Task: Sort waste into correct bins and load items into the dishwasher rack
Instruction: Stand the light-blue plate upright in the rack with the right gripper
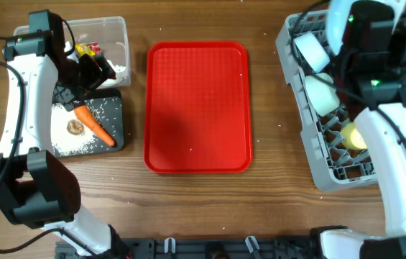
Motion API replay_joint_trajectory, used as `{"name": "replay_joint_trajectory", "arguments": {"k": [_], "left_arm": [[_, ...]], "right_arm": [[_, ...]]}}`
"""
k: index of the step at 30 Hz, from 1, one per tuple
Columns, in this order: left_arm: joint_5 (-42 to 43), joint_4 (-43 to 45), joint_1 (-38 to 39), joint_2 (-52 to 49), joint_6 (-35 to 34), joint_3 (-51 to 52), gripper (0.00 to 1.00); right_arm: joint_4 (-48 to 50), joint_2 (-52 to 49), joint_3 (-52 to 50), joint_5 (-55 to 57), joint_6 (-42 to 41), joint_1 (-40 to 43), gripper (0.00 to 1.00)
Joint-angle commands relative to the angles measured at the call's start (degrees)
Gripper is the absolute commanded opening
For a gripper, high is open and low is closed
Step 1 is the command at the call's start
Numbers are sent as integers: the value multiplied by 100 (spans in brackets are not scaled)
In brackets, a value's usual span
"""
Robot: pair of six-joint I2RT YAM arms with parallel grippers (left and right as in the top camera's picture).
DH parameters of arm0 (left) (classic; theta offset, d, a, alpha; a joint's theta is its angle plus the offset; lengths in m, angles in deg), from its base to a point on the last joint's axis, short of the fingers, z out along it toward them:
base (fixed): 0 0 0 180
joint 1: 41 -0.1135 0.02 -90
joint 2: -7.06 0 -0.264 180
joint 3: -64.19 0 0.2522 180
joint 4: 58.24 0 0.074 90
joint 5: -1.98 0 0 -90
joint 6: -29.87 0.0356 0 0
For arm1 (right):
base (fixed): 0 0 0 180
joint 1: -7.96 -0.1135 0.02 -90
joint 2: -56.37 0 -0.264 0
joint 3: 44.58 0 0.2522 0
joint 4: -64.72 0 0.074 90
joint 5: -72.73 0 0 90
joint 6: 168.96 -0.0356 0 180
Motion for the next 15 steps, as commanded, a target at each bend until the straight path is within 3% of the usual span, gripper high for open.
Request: {"name": "replay_joint_trajectory", "arguments": {"k": [1,5,10,15], "left_arm": [[50,2,-11,50,28,4,100],[50,2,-11,50,28,4,100],[50,2,-11,50,28,4,100],[50,2,-11,50,28,4,100]], "right_arm": [[334,-382,48,278,879,693,4],[1141,-1023,48,-846,1956,1482,5],[1926,-1707,48,-1797,3217,1679,5],[1987,-2052,48,-2358,3250,1676,4]]}}
